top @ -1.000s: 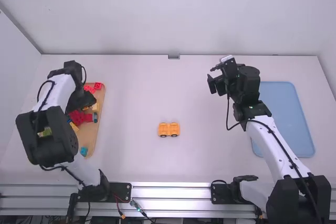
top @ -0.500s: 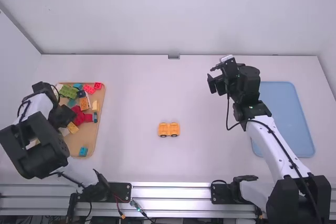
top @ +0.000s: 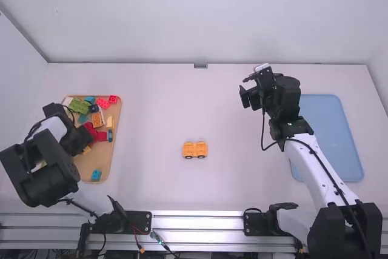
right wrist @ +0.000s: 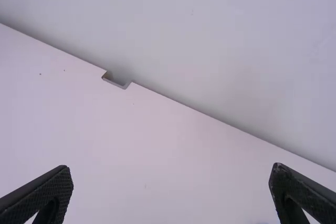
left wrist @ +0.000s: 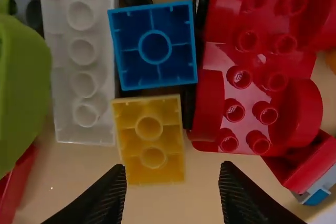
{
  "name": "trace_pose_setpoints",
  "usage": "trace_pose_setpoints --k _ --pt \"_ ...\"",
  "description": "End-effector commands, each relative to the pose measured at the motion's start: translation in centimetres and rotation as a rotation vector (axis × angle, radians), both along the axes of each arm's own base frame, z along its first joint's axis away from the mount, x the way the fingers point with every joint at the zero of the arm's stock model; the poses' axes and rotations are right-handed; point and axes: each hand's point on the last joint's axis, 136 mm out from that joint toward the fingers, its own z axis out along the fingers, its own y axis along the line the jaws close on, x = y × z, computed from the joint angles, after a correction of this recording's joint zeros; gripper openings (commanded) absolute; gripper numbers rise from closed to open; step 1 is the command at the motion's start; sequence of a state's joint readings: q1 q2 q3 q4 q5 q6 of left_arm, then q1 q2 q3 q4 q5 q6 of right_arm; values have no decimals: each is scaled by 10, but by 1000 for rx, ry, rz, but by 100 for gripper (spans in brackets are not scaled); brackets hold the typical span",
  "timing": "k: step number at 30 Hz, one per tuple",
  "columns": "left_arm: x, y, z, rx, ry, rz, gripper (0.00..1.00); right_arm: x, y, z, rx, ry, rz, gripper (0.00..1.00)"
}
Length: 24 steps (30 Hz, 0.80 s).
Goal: Assemble lego blocks to make yellow taxi
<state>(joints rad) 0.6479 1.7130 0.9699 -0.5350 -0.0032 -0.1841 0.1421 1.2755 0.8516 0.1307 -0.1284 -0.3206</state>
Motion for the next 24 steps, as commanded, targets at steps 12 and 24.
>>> trace_pose_setpoints --k 12,24 --pt "-11 3 -18 42 17 -4 49 5 3 13 14 -26 5 99" --pt "-11 3 -17 29 12 72 43 5 3 14 14 -29 5 99"
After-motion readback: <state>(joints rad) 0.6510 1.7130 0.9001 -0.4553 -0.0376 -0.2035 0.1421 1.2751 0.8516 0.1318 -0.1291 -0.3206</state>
